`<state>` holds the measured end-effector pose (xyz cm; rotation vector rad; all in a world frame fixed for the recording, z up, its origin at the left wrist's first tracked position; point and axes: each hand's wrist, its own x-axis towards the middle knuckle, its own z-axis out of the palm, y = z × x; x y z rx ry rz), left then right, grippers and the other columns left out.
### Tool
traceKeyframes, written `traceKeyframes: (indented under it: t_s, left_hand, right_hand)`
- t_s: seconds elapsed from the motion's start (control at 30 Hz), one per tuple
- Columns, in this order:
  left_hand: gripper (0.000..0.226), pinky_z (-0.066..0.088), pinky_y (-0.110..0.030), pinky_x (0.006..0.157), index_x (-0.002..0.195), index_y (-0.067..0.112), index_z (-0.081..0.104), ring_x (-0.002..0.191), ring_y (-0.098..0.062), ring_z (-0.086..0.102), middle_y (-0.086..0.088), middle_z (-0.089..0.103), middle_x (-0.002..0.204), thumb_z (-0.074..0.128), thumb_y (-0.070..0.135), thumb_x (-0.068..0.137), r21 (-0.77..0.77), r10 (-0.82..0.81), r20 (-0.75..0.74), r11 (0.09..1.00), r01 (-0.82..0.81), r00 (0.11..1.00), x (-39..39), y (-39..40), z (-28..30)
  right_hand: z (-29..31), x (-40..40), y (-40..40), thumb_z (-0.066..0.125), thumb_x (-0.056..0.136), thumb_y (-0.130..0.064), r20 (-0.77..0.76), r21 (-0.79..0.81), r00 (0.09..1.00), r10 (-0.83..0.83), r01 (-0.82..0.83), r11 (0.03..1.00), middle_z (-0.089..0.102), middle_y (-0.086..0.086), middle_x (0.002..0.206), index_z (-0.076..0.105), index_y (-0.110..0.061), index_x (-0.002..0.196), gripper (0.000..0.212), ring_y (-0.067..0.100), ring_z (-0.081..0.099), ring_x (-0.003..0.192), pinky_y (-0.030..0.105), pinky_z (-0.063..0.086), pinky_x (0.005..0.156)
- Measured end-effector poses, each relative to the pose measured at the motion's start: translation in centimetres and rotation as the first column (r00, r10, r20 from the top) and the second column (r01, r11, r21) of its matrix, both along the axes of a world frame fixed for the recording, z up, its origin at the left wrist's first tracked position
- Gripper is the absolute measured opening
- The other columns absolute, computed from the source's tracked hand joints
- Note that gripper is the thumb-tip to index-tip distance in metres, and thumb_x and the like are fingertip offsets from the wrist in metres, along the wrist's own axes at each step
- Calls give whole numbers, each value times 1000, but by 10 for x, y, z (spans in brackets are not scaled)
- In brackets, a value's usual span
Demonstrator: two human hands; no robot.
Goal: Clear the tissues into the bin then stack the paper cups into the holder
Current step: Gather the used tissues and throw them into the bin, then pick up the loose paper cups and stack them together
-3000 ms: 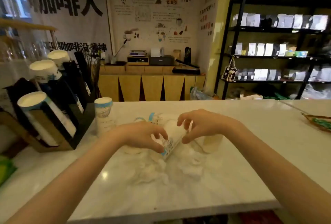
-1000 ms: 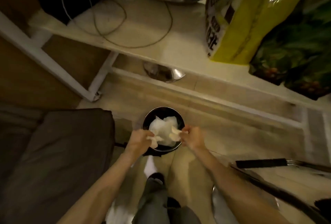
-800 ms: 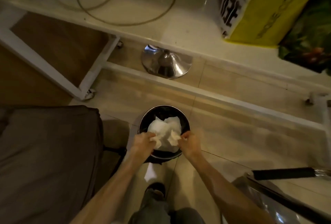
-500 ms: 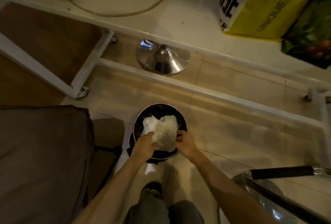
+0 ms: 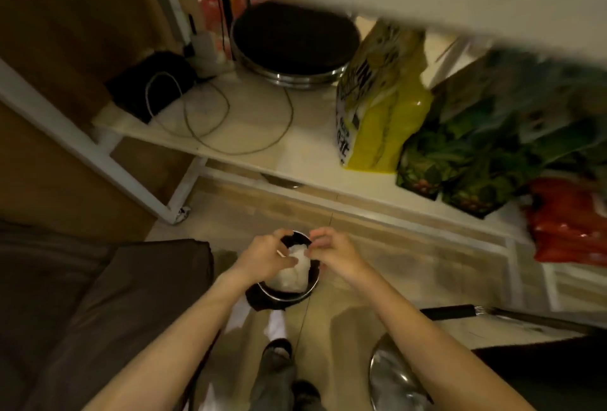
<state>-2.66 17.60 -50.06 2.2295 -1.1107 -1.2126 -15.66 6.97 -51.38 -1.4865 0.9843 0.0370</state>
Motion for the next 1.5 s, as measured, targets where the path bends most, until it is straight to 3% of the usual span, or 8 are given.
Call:
traceKeyframes:
  t_s: [0.27,0.4,0.6,0.73,0.87,1.07,1.3,1.5]
  left_hand:
    - [51,47,-21,84,121,19,51,97,-10,61,-3,67,108,69,31,76,-196,-145,132,966,170,981,1,-7,202]
    - [39,50,-27,91,115,19,57,99,-13,62,-4,67,108,68,28,78,-260,-193,192,935,239,962,-4,-8,281]
    - [33,52,-26,90,108,22,62,95,-9,64,-1,70,103,69,28,76,-385,-208,231,878,285,951,-7,-17,355]
    - [33,50,-18,79,108,25,60,91,-7,64,3,68,100,68,31,77,-430,-189,304,847,312,934,-4,-42,396]
    - [34,52,-24,79,107,24,60,90,-10,65,0,68,100,70,30,75,-523,-105,326,808,272,940,8,-73,419]
    - [45,44,-14,67,115,23,56,89,-7,59,2,62,110,71,31,73,-631,28,401,733,254,916,41,-127,446]
    - [78,37,-37,101,131,24,38,124,-19,39,-1,41,137,75,43,65,-689,292,534,694,208,794,65,-168,435]
    - [96,38,-44,101,135,22,26,128,-26,34,-7,32,142,71,59,58,-703,408,459,710,42,789,66,-199,395]
  right_hand:
    - [203,-11,-4,71,75,-8,93,-232,981,170,-144,962,60,7,90,53,-6,116,45,17,57,86,13,43,69]
    - [281,-32,2,70,77,-23,64,-424,960,272,-221,878,61,-3,93,54,-16,118,45,14,60,87,27,48,82]
    - [362,-56,0,70,77,-27,112,-536,937,331,-224,814,62,-6,100,53,-24,116,42,11,63,87,28,52,79]
    - [402,-53,-21,71,75,-31,140,-605,951,276,-138,784,63,-3,106,54,-28,113,42,12,64,89,23,53,75]
    - [426,-44,-53,72,74,-33,174,-650,967,186,-29,759,63,-5,104,54,-31,110,40,13,64,88,23,52,75]
    - [440,-24,-102,73,73,-25,314,-509,946,-83,242,826,66,10,102,55,-17,108,40,17,64,77,34,56,66]
    - [433,-8,-138,73,70,-45,310,-128,786,-534,591,796,59,18,102,47,-5,116,66,28,66,74,41,60,65]
    - [431,7,-153,70,64,-59,226,-54,756,-614,639,767,59,21,97,42,-19,111,68,35,71,68,46,60,63]
